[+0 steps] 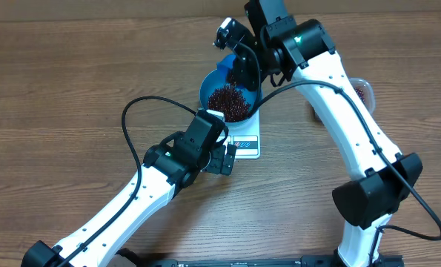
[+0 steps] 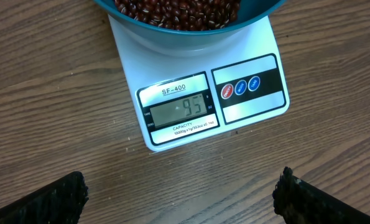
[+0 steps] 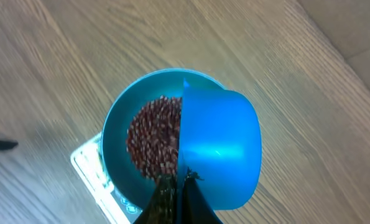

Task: Scoop item into bowl and weigh 150g on scale
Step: 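Tilt the scoop to pour red beans into the teal bowl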

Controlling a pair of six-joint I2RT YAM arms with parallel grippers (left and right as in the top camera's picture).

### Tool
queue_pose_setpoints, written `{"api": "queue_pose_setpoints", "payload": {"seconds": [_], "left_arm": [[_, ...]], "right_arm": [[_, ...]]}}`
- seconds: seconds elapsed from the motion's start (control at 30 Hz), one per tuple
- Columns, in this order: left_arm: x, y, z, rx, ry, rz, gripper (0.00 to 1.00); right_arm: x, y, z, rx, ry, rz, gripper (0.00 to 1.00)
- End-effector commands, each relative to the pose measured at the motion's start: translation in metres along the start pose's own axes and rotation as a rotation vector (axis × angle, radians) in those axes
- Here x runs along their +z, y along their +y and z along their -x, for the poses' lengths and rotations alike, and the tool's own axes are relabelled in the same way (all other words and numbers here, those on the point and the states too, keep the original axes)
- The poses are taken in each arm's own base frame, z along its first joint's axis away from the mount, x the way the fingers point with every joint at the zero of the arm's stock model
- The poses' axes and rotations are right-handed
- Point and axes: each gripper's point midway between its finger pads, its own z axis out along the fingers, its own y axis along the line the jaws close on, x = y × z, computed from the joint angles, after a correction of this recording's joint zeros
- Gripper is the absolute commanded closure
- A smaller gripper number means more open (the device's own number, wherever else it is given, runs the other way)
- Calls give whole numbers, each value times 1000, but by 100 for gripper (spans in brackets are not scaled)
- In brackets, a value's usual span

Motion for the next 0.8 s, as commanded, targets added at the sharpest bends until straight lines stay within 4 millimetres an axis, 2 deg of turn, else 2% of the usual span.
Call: {"api": "queue_pose_setpoints", "payload": {"seconds": [0.0, 0.43, 0.77], "left_arm": [[1, 3, -3, 13, 3, 10, 0], [1, 3, -3, 13, 3, 10, 0], [1, 3, -3, 13, 3, 10, 1]], "right_arm": [[-27, 3, 16, -107, -50, -61, 96], [-29, 4, 16, -167, -16, -124, 96], [-49, 12, 22, -206, -52, -135, 96]]}}
